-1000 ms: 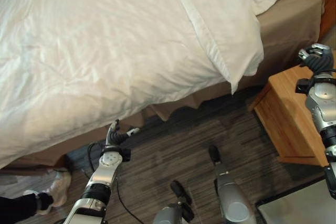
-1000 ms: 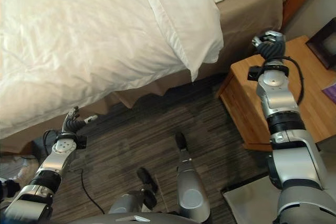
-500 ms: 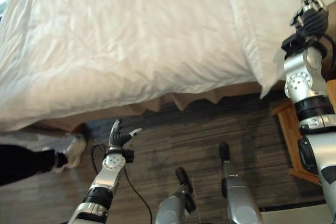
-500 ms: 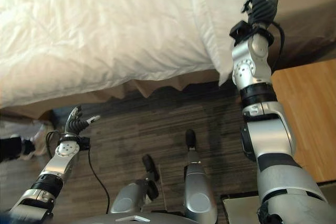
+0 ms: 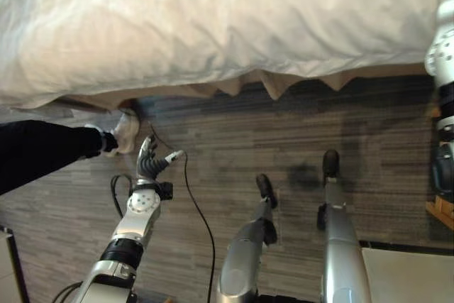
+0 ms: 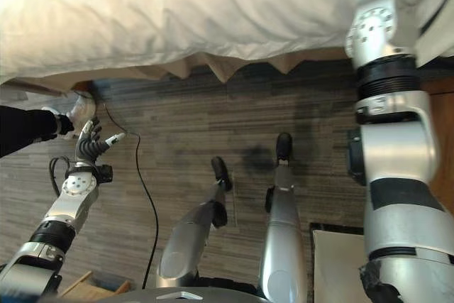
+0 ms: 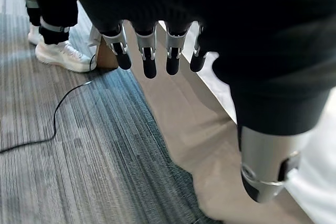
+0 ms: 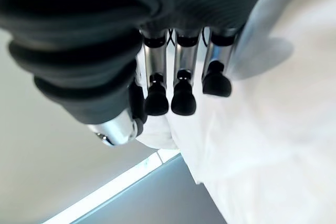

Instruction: Making the bed.

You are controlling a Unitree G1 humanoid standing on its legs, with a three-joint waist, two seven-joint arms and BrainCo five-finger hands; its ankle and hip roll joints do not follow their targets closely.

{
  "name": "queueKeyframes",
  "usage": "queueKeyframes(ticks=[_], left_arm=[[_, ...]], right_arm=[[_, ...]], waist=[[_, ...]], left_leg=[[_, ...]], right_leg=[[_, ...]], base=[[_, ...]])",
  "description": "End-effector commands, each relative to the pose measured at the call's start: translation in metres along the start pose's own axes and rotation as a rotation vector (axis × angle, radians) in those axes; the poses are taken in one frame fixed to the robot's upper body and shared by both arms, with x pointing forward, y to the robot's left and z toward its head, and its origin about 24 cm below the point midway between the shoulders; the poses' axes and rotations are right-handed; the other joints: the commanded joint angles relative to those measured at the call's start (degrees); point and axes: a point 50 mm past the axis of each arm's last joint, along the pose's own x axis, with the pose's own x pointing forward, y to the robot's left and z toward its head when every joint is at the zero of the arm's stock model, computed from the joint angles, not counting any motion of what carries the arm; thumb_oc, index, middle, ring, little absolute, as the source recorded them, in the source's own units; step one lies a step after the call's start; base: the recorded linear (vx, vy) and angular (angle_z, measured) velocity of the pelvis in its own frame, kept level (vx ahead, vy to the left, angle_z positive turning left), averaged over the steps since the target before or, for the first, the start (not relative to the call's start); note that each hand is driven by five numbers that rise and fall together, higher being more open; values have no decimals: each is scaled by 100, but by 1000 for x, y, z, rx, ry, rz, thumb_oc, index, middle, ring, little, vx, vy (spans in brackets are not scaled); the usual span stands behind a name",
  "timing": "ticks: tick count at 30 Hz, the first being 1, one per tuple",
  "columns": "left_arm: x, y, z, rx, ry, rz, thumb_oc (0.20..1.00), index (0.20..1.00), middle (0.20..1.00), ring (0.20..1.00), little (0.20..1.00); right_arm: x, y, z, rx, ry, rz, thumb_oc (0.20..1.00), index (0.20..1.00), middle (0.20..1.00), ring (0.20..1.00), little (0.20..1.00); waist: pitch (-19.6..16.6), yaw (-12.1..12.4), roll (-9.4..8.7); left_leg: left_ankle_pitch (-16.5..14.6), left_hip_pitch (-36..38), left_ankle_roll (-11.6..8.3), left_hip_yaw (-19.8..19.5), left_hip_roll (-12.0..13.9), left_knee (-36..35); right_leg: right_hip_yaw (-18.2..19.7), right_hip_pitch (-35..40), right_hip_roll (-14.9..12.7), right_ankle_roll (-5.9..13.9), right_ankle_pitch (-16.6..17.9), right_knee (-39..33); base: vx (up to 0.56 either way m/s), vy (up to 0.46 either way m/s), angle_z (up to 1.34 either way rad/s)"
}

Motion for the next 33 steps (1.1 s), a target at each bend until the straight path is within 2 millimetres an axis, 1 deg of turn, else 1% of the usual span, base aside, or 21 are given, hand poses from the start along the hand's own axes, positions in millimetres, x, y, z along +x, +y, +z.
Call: queueKeyframes(ticks=[1,3,5,6,8,10,13,14,17,19,20,21,23,24,25,26,28,29,31,32,33], left_arm=[[-7,7,-6,-27,8,3,1000,1000,1000,1000,1000],[-10,2,-12,-36,35,9,1000,1000,1000,1000,1000],[-9,-3,-14,-39,55,19,1000,1000,1000,1000,1000],[-4,-9,-12,-66,64,36,1000,1000,1000,1000,1000],[-1,-15,-12,-63,83,42,1000,1000,1000,1000,1000],[3,-18,-8,-59,89,47,1000,1000,1000,1000,1000],[7,-22,-7,-76,107,43,1000,1000,1000,1000,1000],[6,-24,-8,-88,112,36,1000,1000,1000,1000,1000],[5,-26,-11,-83,130,9,1000,1000,1000,1000,1000],[3,-29,-14,-76,146,-9,1000,1000,1000,1000,1000],[1,-25,-21,-73,169,9,1000,1000,1000,1000,1000],[0,-25,-21,-72,171,9,1000,1000,1000,1000,1000],[-3,-19,-30,-68,202,26,1000,1000,1000,1000,1000],[-4,-19,-30,-67,203,25,1000,1000,1000,1000,1000],[-16,-11,-48,-93,259,57,1000,1000,1000,1000,1000],[-27,-8,-61,-125,303,76,1000,1000,1000,1000,1000],[-47,-5,-80,-169,361,94,1000,1000,1000,1000,1000],[-58,-9,-90,-202,394,88,1000,1000,1000,1000,1000],[-63,-13,-90,-213,386,66,1000,1000,1000,1000,1000],[-62,-13,-90,-213,385,68,1000,1000,1000,1000,1000],[-63,-17,-89,-217,377,49,1000,1000,1000,1000,1000]], right_arm=[[11,15,45,-36,-176,73,200,200,200,200,200],[2,2,39,2,-192,38,200,200,200,200,200],[-15,-20,25,50,-186,-14,200,200,200,200,200],[-38,-44,1,101,-146,-90,200,200,200,200,200],[-70,-72,-30,147,-66,-187,200,200,200,200,200],[-107,-99,-68,138,86,-277,200,200,200,200,200],[-175,-139,-123,13,394,-375,200,200,200,200,200],[-204,-158,-138,-83,523,-401,200,200,200,200,200],[-269,-190,-160,-336,823,-373,200,200,200,200,200],[-300,-203,-165,-473,970,-322,200,200,200,200,200],[-312,-207,-164,-469,1014,-303,200,200,200,200,200],[-312,-207,-164,-469,1016,-304,200,200,200,200,200],[-310,-200,-164,-337,981,-327,200,200,200,200,200],[-311,-200,-164,-337,983,-327,200,200,200,200,200],[-304,-186,-160,-32,860,-416,200,200,200,200,200],[-291,-174,-154,150,736,-444,200,200,200,200,200],[-276,-155,-145,395,548,-476,200,200,200,200,200],[-251,-128,-133,553,400,-419,200,200,200,200,200],[-225,-91,-118,686,283,-302,200,200,200,200,200],[-226,-91,-118,687,283,-302,200,200,200,200,200],[-216,-71,-111,755,241,-247,200,200,200,200,200]], waist=[[268,-179,436],[269,-290,407],[269,-415,318],[269,-609,285],[269,-768,197],[269,-926,93],[269,-1159,-100],[269,-1223,-149],[269,-1378,-349],[269,-1444,-477],[95,-1497,-623],[102,-1497,-628],[-169,-1518,-736],[-171,-1512,-743],[-466,-1474,-833],[-608,-1439,-835],[-867,-1357,-857],[-1007,-1276,-846],[-1098,-1189,-865],[-1101,-1187,-876],[-1118,-1141,-873]], left_leg=[[-253,-776,-573,6,866,1036],[-327,-857,-551,-5,837,1070],[-408,-840,-519,-19,771,1081],[-490,-806,-485,-8,720,1077],[-575,-673,-441,1,676,1073],[-677,-422,-399,17,650,1107],[-828,95,-343,77,666,1184],[-858,314,-343,117,682,1172],[-936,837,-321,90,679,1153],[-957,1221,-312,37,652,1042],[-960,1592,-323,-12,625,867],[-952,1620,-323,-10,621,847],[-957,1809,-325,-8,599,714],[-952,1828,-325,-1,595,699],[-904,1950,-325,-46,573,600],[-948,2025,-317,-65,551,563],[-910,2092,-303,-61,514,472],[-942,2143,-294,-45,491,421],[-923,2145,-286,-11,486,377],[-880,2123,-287,-2,488,373],[-871,2103,-285,14,491,366]], right_leg=[[356,-408,156,580,-1197,1033],[391,-477,230,566,-1204,1008],[443,-448,285,543,-1204,940],[493,-430,333,528,-1198,878],[522,-254,357,512,-1208,752],[547,49,373,498,-1200,622],[600,652,374,490,-1164,413],[594,876,381,496,-1152,356],[573,1494,375,486,-1052,116],[543,1943,388,485,-977,-102],[526,2410,407,509,-870,-426],[525,2441,406,511,-861,-451],[566,2678,432,536,-779,-682],[570,2695,431,538,-772,-699],[606,2893,465,539,-664,-945],[615,2987,476,558,-688,-1011],[673,3071,472,558,-637,-1145],[698,3140,458,560,-680,-1199],[730,3109,461,541,-663,-1225],[740,3084,466,530,-621,-1231],[745,3053,461,518,-610,-1231]], base=[[-56,1,-7],[-48,15,-15],[-35,29,-19],[-22,39,-17],[-4,29,-18],[2,25,-19],[11,53,-31],[26,24,-31],[34,9,-6],[80,-36,-6],[93,-22,1],[137,-17,-3],[119,4,-14],[167,10,-26],[183,21,-32],[228,26,9],[166,46,14],[128,60,-45],[56,30,-32],[0,8,8],[-9,4,14]])
